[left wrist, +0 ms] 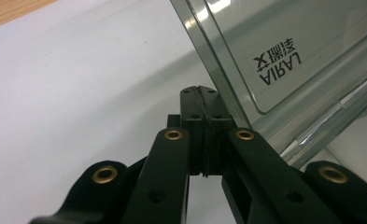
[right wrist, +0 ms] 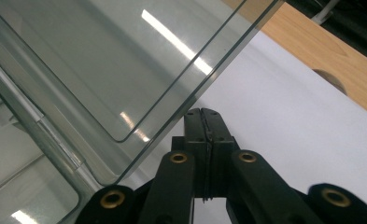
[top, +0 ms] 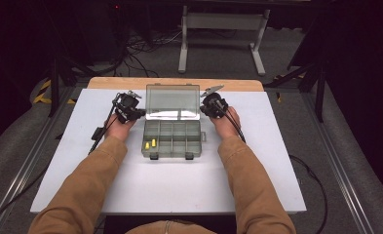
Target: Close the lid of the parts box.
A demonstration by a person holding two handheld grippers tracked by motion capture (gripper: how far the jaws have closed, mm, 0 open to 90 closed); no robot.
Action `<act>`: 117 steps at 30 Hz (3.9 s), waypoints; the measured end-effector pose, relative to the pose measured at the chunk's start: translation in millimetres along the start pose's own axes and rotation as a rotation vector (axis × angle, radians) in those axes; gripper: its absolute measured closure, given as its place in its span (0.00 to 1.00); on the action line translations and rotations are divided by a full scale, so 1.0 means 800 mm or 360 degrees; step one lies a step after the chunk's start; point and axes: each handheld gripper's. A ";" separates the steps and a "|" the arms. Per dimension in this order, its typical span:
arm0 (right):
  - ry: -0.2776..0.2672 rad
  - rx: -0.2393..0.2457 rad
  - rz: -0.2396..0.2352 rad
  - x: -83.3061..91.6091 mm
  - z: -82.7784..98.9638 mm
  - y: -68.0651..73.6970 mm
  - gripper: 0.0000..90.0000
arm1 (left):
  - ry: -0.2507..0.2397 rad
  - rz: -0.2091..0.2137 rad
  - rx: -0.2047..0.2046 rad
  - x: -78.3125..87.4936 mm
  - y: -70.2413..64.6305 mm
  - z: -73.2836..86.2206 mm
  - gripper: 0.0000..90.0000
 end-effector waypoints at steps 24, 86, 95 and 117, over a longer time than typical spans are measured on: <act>-0.0106 0.0024 0.0024 0.014 -0.007 0.000 1.00 | -0.0085 -0.0020 0.0003 0.013 -0.003 -0.005 0.99; -0.0152 0.0164 -0.0138 0.063 -0.005 0.018 1.00 | -0.0083 0.0108 -0.0153 0.057 -0.011 -0.003 0.99; -0.0156 0.0172 -0.0166 0.067 0.000 0.023 1.00 | -0.0099 0.0133 -0.0175 0.061 -0.011 0.003 0.99; -0.0172 0.0276 -0.0287 0.095 0.006 0.048 0.99 | -0.0093 0.0232 -0.0275 0.089 -0.025 0.013 0.99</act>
Point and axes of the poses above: each handheld gripper's, and its own axes: x roughly backward along the jaws, z roughly out of its underside, y roughly to its left, and after that the axes turned 3 degrees about -z, right-handed
